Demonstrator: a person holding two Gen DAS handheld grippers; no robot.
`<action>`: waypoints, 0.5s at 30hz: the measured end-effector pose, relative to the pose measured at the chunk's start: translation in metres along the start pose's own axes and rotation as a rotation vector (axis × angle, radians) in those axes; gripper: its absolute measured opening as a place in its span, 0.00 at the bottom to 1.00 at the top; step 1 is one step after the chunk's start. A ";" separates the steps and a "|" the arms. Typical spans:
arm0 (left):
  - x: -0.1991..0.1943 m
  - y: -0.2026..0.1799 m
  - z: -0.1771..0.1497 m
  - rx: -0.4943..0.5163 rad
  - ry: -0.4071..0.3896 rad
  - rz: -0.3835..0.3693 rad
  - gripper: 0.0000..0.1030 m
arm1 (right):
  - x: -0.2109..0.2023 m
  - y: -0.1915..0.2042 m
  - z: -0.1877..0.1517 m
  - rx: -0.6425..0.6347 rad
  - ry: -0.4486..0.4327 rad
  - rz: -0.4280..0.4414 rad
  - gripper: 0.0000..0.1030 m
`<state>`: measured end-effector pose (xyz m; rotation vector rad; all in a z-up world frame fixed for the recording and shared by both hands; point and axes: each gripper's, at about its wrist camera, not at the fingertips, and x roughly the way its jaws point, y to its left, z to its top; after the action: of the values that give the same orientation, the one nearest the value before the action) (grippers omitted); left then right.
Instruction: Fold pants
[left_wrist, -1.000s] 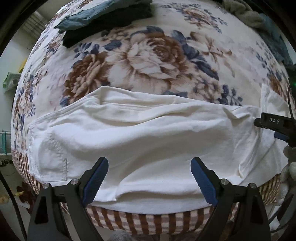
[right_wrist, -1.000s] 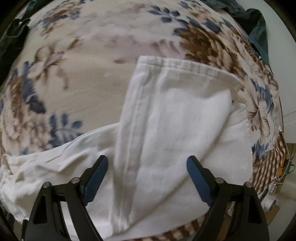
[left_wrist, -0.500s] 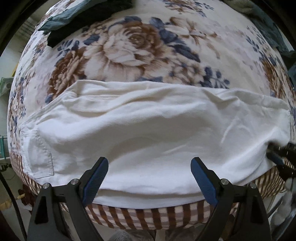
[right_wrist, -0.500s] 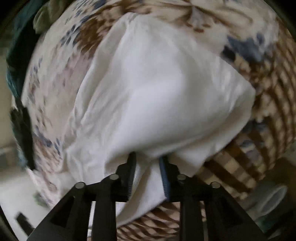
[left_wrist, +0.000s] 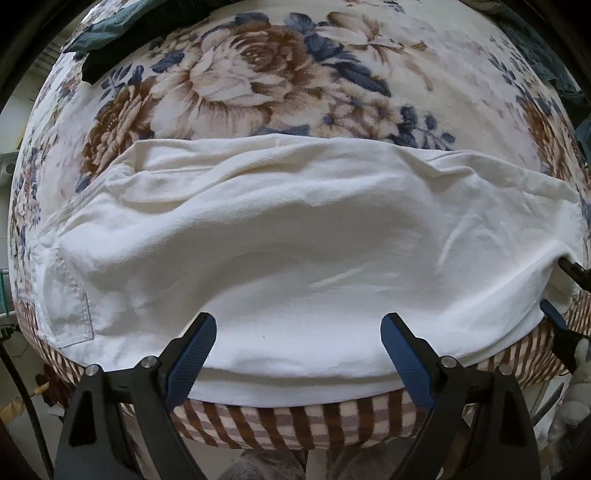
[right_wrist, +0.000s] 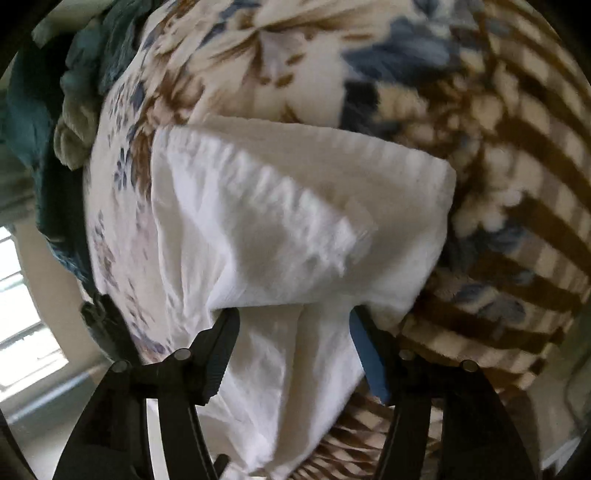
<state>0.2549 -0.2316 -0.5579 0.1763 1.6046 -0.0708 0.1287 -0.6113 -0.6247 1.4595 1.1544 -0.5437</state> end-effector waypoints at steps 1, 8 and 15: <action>0.001 -0.002 -0.001 0.000 0.002 -0.004 0.88 | 0.001 -0.002 0.002 0.006 -0.003 0.007 0.63; 0.003 -0.009 -0.001 0.005 0.010 -0.001 0.88 | -0.027 0.001 0.009 0.005 -0.140 0.082 0.63; 0.006 -0.004 -0.005 0.013 0.018 -0.008 0.88 | -0.042 -0.011 0.023 -0.012 -0.161 0.036 0.11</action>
<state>0.2489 -0.2343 -0.5636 0.1811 1.6232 -0.0852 0.1083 -0.6491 -0.6003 1.3968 1.0012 -0.6166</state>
